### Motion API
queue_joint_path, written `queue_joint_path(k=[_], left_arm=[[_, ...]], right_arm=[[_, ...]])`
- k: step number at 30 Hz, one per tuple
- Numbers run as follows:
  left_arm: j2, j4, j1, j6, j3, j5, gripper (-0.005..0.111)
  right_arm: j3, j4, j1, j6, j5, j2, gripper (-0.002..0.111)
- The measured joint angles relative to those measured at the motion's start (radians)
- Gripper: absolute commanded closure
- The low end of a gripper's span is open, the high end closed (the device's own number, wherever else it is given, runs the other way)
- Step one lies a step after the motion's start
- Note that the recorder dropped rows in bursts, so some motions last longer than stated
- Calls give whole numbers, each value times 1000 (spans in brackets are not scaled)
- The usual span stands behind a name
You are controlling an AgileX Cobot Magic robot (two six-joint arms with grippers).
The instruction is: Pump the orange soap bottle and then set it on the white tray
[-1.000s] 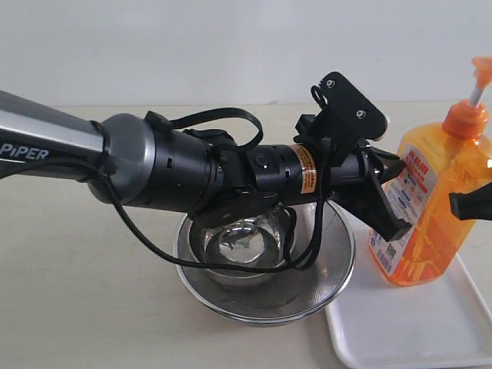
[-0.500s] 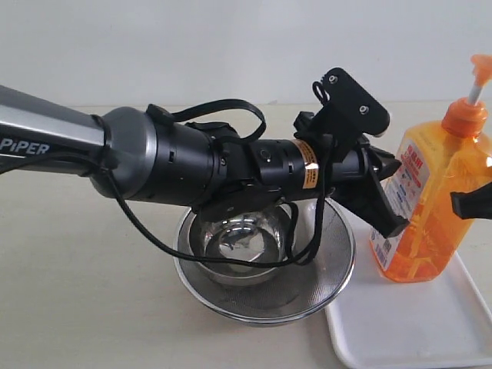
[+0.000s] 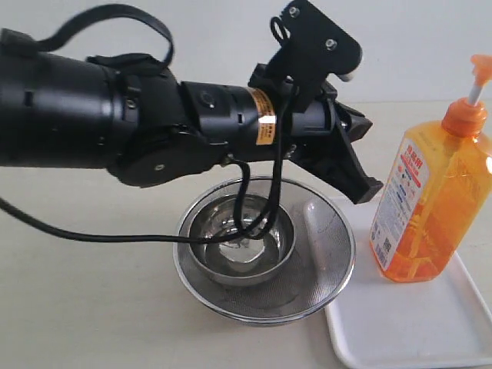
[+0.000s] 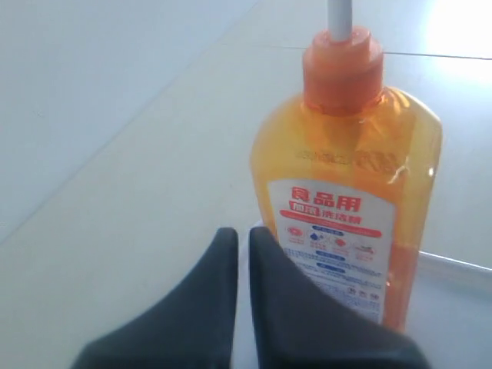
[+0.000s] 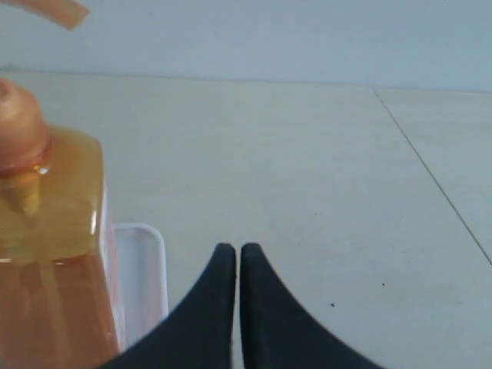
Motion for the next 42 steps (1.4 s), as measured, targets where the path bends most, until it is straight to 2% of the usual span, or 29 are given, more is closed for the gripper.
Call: queue_joint_path(k=[4, 11, 37, 40, 42], left_arm=[[-82, 0, 2, 2, 71, 6, 102], [-128, 0, 4, 2, 102, 53, 102], [-128, 0, 4, 2, 103, 53, 102], [-128, 0, 4, 2, 103, 53, 102], [-128, 0, 4, 2, 103, 53, 102]], right_arm=[[0, 105, 0, -125, -2, -130, 108], [0, 127, 0, -123, -13, -265, 108], [0, 165, 0, -126, -13, -287, 108], [0, 317, 0, -269, -13, -287, 108], [0, 476, 0, -481, -19, -287, 108]])
